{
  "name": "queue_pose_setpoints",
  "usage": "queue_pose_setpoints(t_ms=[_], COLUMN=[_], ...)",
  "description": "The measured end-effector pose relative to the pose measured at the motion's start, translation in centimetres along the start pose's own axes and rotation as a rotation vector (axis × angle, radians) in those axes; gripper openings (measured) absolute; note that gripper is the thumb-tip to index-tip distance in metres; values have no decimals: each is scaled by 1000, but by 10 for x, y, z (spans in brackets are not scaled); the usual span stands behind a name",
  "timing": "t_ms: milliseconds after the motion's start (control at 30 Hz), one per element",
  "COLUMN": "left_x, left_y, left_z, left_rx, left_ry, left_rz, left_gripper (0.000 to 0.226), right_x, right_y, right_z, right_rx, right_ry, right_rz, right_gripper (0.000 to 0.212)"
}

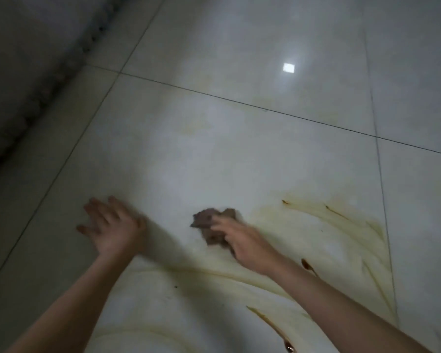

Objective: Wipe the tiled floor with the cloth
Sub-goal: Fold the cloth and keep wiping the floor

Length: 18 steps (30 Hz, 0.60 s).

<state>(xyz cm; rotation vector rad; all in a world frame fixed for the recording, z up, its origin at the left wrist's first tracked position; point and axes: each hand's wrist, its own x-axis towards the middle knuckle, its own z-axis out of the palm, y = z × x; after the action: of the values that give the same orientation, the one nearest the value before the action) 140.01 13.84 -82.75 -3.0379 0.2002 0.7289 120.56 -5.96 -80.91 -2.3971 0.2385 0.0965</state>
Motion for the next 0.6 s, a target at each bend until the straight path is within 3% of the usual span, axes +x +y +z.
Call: queue_pose_setpoints(t_ms=[167, 267, 333, 433, 500, 600], left_x=[-68, -92, -93, -88, -91, -91], left_y=[53, 78, 89, 98, 103, 105], left_z=[11, 21, 24, 23, 20, 13], left_rx=[-12, 60, 128, 210, 244, 235], left_ry=[21, -35, -68, -105, -86, -6], left_rz=[488, 611, 635, 613, 626, 683], left_gripper=[78, 73, 68, 65, 65, 62], right_x=[-49, -75, -61, -33, -34, -42], right_y=[86, 137, 129, 72, 43, 72], right_z=[-98, -107, -77, -15, 14, -24], right_rx=[-27, -126, -271, -419, -420, -432], right_ry=[475, 447, 478, 439, 250, 62], right_rz=[453, 799, 855, 505, 258, -76], right_gripper=[39, 44, 49, 50, 48, 39])
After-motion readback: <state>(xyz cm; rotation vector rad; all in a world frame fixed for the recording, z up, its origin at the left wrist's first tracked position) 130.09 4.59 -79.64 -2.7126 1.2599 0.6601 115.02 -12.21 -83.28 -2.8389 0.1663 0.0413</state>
